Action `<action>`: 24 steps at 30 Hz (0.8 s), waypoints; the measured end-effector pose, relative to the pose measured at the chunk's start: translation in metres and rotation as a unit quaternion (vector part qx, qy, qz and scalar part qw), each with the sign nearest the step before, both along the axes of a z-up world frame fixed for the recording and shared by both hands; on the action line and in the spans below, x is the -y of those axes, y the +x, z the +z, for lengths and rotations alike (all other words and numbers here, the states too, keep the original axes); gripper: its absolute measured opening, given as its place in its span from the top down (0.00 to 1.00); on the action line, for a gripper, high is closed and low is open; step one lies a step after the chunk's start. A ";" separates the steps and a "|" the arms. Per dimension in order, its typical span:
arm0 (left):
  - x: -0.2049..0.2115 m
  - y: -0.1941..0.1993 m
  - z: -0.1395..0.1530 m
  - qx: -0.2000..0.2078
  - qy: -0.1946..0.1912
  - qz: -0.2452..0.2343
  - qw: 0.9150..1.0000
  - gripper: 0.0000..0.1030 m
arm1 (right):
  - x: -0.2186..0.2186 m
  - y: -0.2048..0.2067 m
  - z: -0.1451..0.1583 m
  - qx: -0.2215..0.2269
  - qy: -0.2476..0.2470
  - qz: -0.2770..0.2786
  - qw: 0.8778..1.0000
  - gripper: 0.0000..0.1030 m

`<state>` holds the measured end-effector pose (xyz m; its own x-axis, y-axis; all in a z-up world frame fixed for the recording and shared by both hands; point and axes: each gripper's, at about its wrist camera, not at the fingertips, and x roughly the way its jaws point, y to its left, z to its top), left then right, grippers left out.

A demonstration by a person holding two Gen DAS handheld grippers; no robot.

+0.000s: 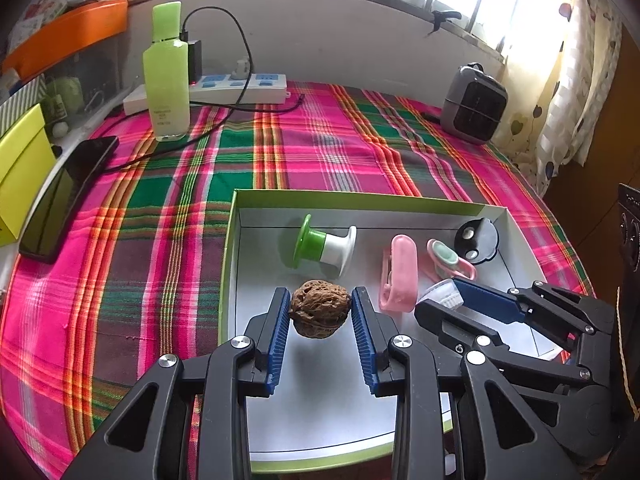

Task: Organize objects
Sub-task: 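Carry the walnut with left tool into the box while right carries the tape roll, then open left tool to release the walnut while right tool releases the tape roll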

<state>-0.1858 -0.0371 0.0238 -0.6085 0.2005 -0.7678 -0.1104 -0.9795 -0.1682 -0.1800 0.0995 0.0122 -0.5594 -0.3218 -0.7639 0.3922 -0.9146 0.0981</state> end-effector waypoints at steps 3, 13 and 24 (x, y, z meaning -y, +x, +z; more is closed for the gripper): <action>-0.001 -0.002 0.000 0.000 -0.002 -0.001 1.000 0.71 | 0.000 -0.002 0.000 -0.001 0.002 0.000 1.000 0.69; -0.006 -0.007 -0.002 -0.001 -0.014 -0.004 1.000 0.71 | 0.000 -0.002 0.000 -0.002 -0.001 0.002 1.000 0.69; -0.006 -0.008 -0.001 -0.001 -0.016 -0.003 1.000 0.71 | 0.000 -0.003 -0.003 0.004 0.000 0.002 1.000 0.69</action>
